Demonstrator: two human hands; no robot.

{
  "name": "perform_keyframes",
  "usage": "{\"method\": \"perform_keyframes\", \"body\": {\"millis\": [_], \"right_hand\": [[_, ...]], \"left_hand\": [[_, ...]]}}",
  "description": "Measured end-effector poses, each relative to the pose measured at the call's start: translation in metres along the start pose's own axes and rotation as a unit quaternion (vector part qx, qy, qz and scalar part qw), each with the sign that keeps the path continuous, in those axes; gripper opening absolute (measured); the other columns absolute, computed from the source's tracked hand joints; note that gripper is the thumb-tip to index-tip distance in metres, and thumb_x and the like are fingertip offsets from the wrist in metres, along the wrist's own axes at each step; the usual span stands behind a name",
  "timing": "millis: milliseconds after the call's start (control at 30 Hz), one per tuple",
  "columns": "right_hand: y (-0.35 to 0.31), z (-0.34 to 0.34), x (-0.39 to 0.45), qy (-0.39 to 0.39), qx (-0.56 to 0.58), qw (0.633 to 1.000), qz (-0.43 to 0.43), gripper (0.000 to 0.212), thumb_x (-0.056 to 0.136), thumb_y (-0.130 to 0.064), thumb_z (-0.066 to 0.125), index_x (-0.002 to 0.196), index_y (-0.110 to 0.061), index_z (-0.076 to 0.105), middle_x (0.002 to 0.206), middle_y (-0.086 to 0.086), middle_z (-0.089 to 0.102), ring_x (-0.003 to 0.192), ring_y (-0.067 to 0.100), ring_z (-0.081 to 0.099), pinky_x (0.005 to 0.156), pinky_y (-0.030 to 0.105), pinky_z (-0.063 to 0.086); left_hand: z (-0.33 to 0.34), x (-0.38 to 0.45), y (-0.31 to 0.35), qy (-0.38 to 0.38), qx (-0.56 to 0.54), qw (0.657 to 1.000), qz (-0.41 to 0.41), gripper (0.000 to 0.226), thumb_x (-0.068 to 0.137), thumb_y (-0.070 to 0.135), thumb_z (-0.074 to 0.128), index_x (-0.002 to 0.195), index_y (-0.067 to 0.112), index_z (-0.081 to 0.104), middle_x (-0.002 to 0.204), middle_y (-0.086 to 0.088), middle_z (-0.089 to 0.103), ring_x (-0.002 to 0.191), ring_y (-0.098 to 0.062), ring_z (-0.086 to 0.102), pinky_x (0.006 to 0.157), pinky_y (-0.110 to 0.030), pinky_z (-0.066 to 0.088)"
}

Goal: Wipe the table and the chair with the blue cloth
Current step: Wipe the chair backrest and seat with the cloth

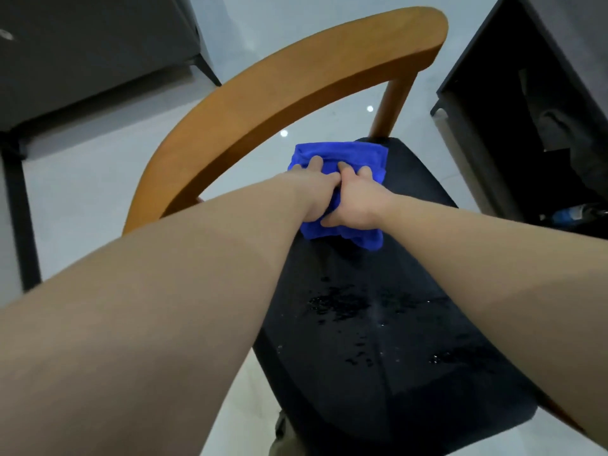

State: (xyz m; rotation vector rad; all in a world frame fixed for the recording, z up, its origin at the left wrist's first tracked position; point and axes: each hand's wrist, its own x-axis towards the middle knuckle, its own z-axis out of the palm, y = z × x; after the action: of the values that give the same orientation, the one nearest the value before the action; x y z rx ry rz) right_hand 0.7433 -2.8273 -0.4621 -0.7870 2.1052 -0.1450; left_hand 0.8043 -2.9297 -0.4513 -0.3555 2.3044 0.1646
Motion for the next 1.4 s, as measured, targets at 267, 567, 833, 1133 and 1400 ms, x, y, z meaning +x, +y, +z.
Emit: {"method": "perform_keyframes", "body": {"millis": [267, 567, 833, 1133, 1400], "right_hand": [[-0.042, 0.037, -0.001, -0.031, 0.002, 0.999, -0.027, 0.117, 0.068, -0.046, 0.082, 0.153, -0.026, 0.005, 0.143, 0.011, 0.022, 0.103, 0.031, 0.056, 0.091, 0.041, 0.051], [-0.079, 0.081, -0.007, -0.035, -0.049, 0.996, -0.064, 0.117, 0.064, -0.061, 0.076, 0.152, -0.033, 0.004, 0.138, 0.008, 0.029, 0.100, 0.031, 0.058, 0.087, 0.047, 0.052], [-0.084, 0.088, -0.010, -0.017, -0.088, 0.993, -0.075, 0.092, 0.072, -0.056, 0.071, 0.145, -0.031, 0.020, 0.128, 0.004, 0.038, 0.089, 0.026, 0.057, 0.067, 0.040, 0.047], [-0.092, 0.112, -0.030, -0.030, -0.138, 0.979, -0.146, 0.087, 0.070, -0.054, 0.072, 0.141, -0.034, 0.026, 0.118, 0.002, 0.043, 0.079, 0.023, 0.054, 0.063, 0.036, 0.044], [-0.091, 0.110, -0.034, -0.068, -0.165, 0.971, -0.161, 0.081, 0.070, -0.046, 0.073, 0.139, -0.039, 0.029, 0.112, -0.002, 0.042, 0.074, 0.021, 0.052, 0.063, 0.037, 0.045]], "left_hand": [[0.017, -0.036, -0.026, -0.073, 0.014, 0.996, -0.048, 0.077, 0.093, 0.024, 0.059, 0.155, 0.021, 0.012, 0.151, -0.022, 0.011, 0.106, -0.035, 0.053, 0.094, -0.044, 0.048], [0.049, -0.060, -0.054, -0.120, 0.045, 0.988, -0.090, 0.070, 0.090, 0.024, 0.065, 0.148, 0.016, 0.027, 0.145, -0.021, 0.026, 0.098, -0.031, 0.052, 0.092, -0.042, 0.050], [0.059, -0.067, -0.057, -0.080, 0.033, 0.993, -0.082, 0.040, 0.089, 0.023, 0.064, 0.126, 0.013, 0.051, 0.103, -0.008, 0.039, 0.088, -0.025, 0.050, 0.079, -0.038, 0.050], [0.105, -0.075, -0.055, -0.219, 0.068, 0.971, -0.060, 0.022, 0.092, 0.025, 0.061, 0.111, 0.014, 0.063, 0.080, -0.004, 0.048, 0.092, -0.026, 0.054, 0.099, -0.042, 0.048], [0.110, -0.082, -0.056, -0.206, 0.008, 0.976, -0.062, 0.018, 0.091, 0.032, 0.061, 0.103, 0.019, 0.063, 0.086, -0.001, 0.055, 0.092, -0.024, 0.057, 0.097, -0.041, 0.050]]}}
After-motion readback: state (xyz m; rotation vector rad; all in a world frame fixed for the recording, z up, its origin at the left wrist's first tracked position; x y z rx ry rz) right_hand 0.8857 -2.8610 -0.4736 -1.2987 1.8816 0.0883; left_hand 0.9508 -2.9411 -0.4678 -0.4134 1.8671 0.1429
